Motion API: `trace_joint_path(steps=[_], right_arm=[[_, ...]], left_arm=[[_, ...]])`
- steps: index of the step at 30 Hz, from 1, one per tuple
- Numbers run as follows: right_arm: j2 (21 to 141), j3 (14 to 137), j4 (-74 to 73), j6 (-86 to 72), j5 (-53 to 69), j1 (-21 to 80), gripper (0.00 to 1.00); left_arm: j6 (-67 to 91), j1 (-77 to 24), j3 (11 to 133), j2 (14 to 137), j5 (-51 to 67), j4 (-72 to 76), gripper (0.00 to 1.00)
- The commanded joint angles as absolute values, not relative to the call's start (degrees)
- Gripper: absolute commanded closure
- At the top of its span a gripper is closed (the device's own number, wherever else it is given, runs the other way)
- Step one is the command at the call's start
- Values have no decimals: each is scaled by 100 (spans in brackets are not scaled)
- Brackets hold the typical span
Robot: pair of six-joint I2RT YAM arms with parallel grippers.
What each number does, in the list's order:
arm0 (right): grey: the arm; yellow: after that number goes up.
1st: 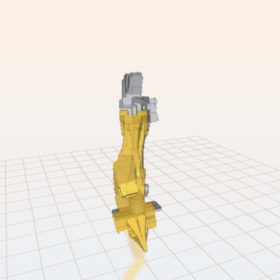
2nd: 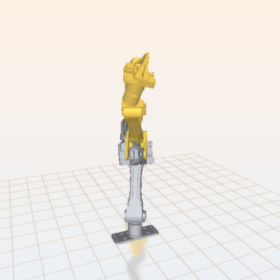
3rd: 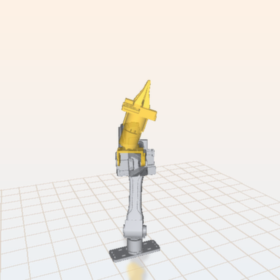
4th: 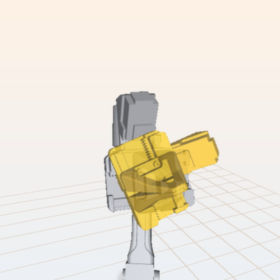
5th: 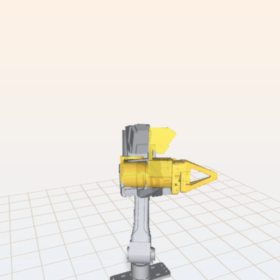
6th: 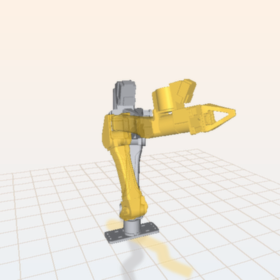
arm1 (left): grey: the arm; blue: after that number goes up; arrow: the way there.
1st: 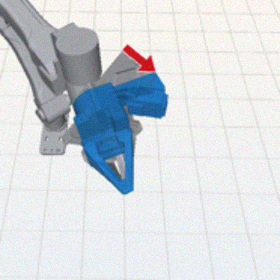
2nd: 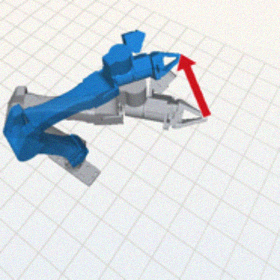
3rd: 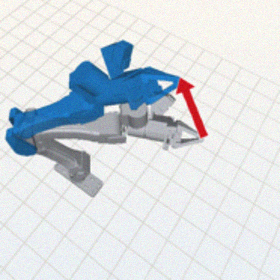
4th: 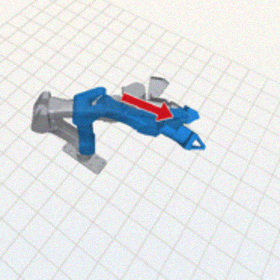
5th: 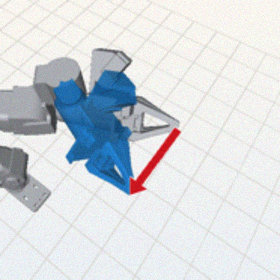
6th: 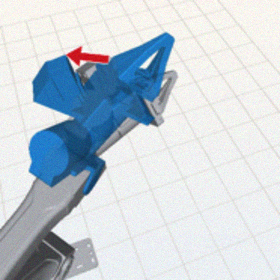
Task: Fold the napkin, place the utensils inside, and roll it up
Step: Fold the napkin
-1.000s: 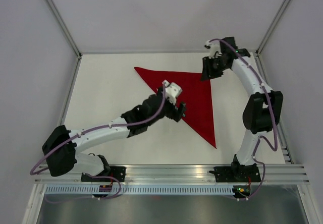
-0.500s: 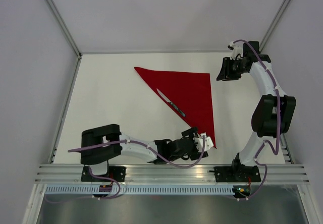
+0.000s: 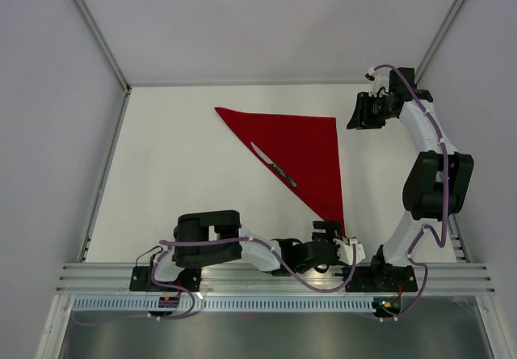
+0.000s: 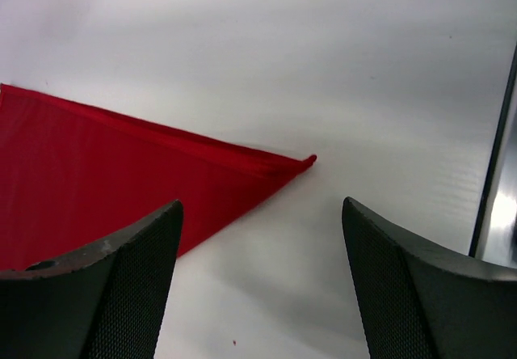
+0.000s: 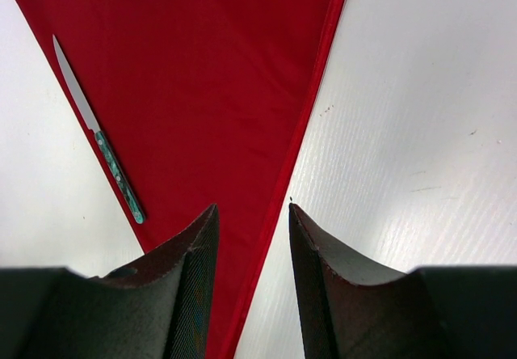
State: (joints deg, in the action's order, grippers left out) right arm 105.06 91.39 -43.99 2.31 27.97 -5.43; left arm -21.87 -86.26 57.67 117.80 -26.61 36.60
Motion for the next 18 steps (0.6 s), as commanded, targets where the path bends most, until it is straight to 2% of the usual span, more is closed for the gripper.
trace_joint_path(steps=[1, 9, 11, 12, 15, 18], right_arm=[[10406, 9123, -4201, 150, 2777, -562, 54], [10406, 9088, -4175, 158, 2760, -554, 55], [10415, 9088, -4175, 158, 2777, -562, 56], [10406, 9088, -4175, 158, 2777, -562, 56], [10398, 9088, -4166, 158, 2786, -554, 57], [10389, 9079, -4157, 158, 2795, -562, 57]], left_arm=[[-2663, -8640, 6099, 12093, -2778, 4104, 17], [-2768, -8613, 6389, 12594, -2628, 4140, 34], [-2751, -8587, 6433, 12638, -2610, 4140, 44], [-2725, -8578, 6434, 12647, -2567, 4140, 55], [-2611, -8534, 6460, 12630, -2496, 4078, 74], [-2514, -8490, 6478, 12560, -2444, 4043, 86]])
